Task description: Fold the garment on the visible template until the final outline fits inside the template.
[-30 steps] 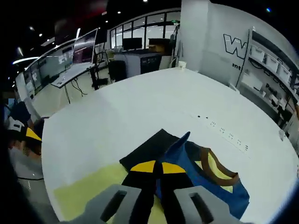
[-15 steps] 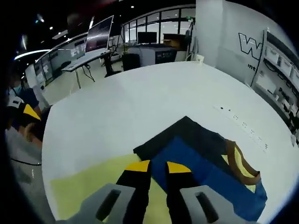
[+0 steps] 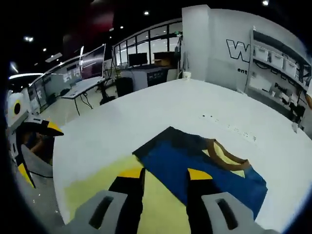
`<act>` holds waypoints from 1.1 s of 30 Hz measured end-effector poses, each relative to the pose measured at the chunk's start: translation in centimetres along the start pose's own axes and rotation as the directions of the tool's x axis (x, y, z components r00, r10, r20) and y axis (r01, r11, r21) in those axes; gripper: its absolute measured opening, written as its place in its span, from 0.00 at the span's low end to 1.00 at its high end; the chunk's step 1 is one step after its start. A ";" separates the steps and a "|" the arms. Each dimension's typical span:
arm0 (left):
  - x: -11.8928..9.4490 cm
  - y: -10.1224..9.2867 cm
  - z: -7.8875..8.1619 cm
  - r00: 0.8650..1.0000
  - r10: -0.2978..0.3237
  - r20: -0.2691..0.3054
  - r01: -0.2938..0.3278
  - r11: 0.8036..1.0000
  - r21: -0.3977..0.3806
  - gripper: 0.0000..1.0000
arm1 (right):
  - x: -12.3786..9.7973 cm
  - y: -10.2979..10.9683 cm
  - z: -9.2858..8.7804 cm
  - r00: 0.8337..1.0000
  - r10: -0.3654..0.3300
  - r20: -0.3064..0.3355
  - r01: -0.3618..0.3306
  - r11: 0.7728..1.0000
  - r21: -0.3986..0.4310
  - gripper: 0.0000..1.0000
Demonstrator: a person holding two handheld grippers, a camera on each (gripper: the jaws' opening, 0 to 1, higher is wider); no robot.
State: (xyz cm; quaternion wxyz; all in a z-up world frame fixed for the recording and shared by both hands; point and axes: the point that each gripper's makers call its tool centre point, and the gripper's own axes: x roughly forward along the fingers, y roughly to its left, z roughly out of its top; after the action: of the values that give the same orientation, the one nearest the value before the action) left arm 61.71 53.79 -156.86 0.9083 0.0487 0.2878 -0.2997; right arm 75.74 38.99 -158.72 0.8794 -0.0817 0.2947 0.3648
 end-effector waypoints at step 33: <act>1.4 -1.4 -3.9 0.990 -0.067 -0.121 0.065 0.998 -0.015 0.80 | -11.0 -0.4 -12.4 0.990 -0.105 -0.089 0.114 0.988 0.104 0.56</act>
State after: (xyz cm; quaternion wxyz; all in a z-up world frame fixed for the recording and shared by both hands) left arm 59.90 52.94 -160.70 0.8789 0.0524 0.3457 -0.3245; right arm 64.15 27.72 -162.41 0.8883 -0.0650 0.3454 0.2956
